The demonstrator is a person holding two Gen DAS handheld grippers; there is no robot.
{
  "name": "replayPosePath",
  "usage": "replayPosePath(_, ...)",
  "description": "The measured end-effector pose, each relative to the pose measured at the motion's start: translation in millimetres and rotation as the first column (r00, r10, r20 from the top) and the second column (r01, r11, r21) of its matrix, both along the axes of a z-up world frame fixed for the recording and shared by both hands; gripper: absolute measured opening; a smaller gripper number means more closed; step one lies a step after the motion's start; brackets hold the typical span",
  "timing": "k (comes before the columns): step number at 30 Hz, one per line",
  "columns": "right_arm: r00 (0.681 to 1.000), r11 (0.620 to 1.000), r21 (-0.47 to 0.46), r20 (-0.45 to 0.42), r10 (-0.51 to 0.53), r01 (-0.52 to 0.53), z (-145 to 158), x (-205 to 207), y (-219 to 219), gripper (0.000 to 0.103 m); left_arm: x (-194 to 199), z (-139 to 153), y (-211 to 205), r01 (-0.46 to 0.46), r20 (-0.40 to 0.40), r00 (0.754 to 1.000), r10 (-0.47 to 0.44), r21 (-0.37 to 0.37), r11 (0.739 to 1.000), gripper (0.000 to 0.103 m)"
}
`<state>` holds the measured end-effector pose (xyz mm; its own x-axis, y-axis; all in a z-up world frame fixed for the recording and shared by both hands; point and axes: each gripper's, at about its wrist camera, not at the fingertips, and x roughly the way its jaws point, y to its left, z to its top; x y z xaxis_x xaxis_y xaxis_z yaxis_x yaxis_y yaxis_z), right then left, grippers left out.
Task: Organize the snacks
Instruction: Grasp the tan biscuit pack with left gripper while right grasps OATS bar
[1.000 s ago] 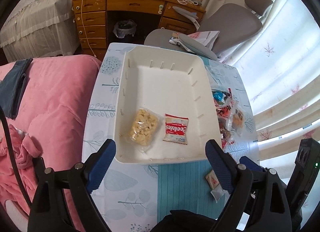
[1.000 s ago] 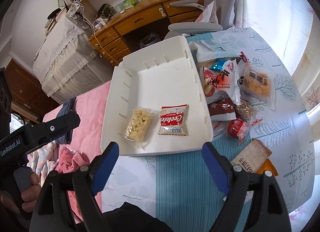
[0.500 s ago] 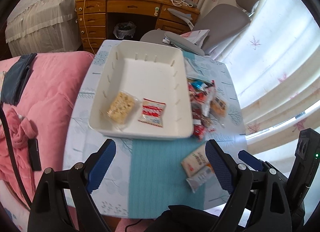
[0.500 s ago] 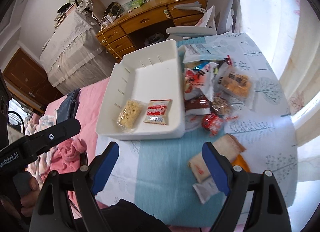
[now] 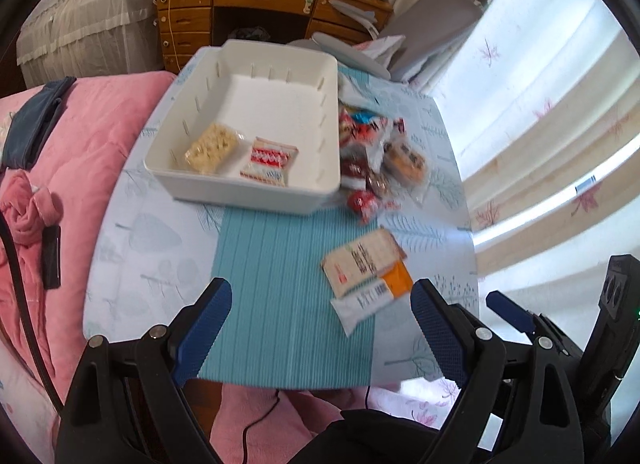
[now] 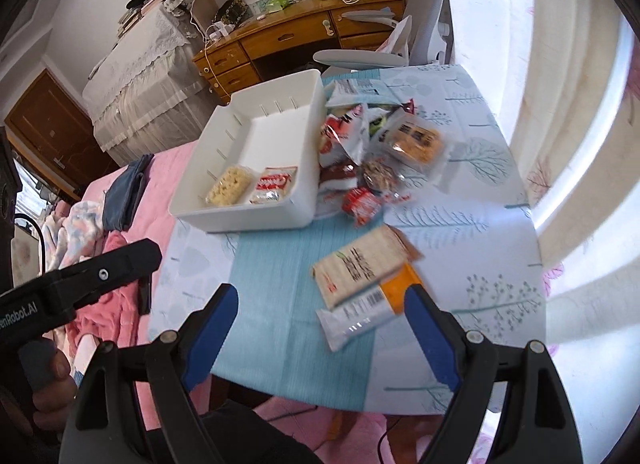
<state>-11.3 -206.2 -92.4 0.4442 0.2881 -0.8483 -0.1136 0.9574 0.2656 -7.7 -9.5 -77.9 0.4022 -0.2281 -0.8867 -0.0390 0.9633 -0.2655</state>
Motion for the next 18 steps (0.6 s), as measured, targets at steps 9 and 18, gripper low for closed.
replayPosePath(9,0.999,0.998,-0.062,-0.032,-0.013,0.011,-26.1,-24.7,-19.4,0.086,-0.5,-25.2,-32.2,0.085,-0.044,0.996,-0.083,0.048,0.995,0.090)
replayPosePath(18,0.995,0.996,-0.094,-0.096,-0.008,-0.001,-65.3,-25.1,-28.7,0.086,27.4,-64.1,-67.8,0.262,-0.063,0.965,-0.255,0.161,0.952,0.090)
